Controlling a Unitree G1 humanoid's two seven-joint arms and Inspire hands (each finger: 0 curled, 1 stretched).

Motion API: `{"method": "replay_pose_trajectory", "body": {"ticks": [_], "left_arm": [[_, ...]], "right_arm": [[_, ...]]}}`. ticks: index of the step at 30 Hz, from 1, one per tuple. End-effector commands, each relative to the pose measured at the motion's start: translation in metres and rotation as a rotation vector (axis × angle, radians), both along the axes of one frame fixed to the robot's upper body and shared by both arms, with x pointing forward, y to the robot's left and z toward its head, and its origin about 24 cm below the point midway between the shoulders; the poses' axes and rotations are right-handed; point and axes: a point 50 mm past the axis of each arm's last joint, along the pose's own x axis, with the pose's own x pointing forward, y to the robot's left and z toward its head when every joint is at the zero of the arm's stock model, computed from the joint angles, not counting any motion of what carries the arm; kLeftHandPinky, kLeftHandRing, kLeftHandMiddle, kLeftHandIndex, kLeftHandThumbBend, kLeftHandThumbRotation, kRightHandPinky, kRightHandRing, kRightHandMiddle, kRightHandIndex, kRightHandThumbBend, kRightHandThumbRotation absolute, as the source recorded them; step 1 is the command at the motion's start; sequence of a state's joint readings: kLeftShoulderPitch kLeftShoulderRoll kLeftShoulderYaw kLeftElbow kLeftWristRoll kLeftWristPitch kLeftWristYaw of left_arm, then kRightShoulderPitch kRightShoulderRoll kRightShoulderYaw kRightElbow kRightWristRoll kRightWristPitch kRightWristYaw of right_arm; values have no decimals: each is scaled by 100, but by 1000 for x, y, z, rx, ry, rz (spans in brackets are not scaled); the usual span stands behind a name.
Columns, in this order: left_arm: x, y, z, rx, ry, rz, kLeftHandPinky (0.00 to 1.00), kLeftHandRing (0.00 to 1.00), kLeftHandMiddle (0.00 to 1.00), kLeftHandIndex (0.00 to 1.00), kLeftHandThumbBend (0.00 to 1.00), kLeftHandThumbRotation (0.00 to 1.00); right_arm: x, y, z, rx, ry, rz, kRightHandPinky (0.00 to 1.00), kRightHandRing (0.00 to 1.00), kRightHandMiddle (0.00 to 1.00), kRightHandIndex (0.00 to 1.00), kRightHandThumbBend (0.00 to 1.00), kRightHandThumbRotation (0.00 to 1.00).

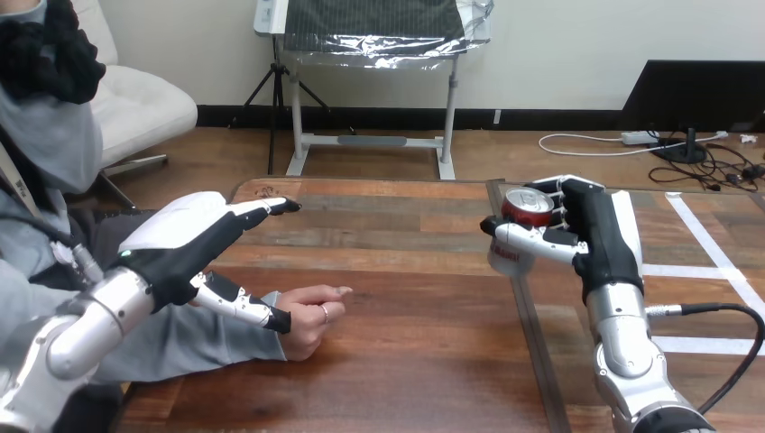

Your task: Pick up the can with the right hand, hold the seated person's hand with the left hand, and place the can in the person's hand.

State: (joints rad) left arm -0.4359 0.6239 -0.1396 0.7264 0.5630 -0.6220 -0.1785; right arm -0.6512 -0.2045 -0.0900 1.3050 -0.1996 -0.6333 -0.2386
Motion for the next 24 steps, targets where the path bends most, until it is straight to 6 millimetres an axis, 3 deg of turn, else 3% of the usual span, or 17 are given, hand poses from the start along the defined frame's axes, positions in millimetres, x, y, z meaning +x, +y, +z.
{"method": "replay_pose_trajectory", "body": {"ticks": [1, 14, 24], "left_arm": [[18, -1, 22, 51, -43, -19, 82, 88, 88, 87, 100, 30], [25, 1, 18, 99, 30, -33, 74, 82, 81, 82, 100, 31], [28, 3, 14, 171, 108, -41, 72, 80, 82, 83, 100, 31]], "right_arm": [[27, 2, 53, -17, -201, 29, 35, 41, 47, 50, 79, 0], [27, 4, 54, -43, -210, 38, 36, 41, 47, 50, 80, 0], [27, 4, 54, -38, -207, 36, 36, 41, 47, 50, 79, 0]]}}
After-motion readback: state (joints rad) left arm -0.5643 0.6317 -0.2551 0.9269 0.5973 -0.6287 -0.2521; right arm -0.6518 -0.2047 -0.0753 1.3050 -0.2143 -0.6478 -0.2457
